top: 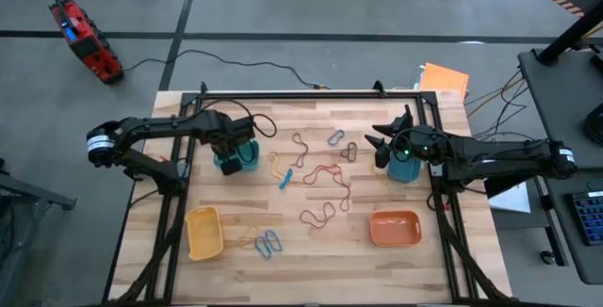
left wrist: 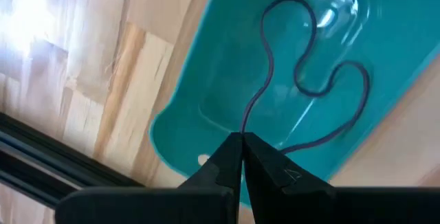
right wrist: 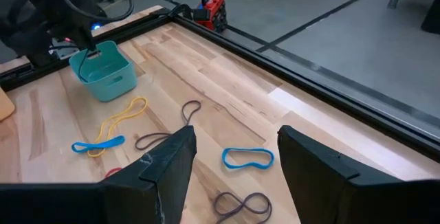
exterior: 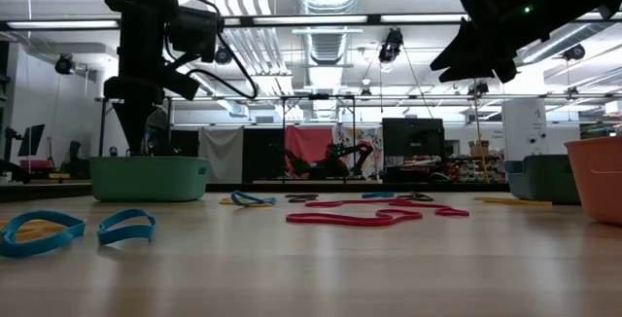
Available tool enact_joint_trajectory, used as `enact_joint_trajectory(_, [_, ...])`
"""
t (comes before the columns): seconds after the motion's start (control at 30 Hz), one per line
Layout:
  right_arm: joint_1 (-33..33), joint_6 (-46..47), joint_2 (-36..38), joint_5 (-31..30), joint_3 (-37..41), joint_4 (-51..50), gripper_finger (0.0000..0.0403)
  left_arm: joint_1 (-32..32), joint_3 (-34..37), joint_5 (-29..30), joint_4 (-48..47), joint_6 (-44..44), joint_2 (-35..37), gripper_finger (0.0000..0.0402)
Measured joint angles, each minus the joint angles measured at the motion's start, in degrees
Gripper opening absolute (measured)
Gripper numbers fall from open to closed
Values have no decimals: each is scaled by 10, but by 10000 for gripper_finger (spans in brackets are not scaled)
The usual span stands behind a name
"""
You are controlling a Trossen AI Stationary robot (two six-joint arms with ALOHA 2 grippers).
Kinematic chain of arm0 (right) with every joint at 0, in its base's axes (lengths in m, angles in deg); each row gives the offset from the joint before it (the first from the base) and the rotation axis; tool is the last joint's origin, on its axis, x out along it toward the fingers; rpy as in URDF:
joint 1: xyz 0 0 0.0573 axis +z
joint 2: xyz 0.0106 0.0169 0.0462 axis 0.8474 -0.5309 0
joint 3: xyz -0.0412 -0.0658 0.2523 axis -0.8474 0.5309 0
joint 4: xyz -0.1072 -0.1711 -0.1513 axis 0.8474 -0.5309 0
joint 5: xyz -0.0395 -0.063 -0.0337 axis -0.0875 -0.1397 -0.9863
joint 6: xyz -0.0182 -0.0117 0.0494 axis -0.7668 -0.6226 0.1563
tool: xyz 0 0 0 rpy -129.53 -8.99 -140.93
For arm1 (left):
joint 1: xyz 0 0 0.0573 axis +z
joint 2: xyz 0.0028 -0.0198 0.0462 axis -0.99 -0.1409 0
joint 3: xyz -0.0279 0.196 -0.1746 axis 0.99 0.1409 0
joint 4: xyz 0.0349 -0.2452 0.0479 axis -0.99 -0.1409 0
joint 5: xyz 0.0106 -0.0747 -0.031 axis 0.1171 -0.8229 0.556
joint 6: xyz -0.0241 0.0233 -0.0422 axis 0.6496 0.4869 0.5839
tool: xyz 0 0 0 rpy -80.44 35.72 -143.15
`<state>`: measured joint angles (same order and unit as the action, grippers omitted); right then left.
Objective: Sort rubber bands into baskets
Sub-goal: Put the brown rubber band into the green bin
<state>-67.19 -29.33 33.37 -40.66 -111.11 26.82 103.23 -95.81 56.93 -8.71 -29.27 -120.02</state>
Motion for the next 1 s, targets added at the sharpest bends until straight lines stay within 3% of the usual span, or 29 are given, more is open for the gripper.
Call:
enact_joint_trajectory(0.53, [0, 1, 0, 0, 11, 0, 201, 7, 9, -2, 88, 11, 0, 0])
enact_joint_trajectory(0.7, [0, 9, 0, 0, 21, 0, 201, 7, 26, -45, 159, 11, 0, 0])
enact_joint_trajectory(1.0, [0, 21, 0, 0, 27, 3, 201, 6, 60, -51, 161, 12, 0, 0])
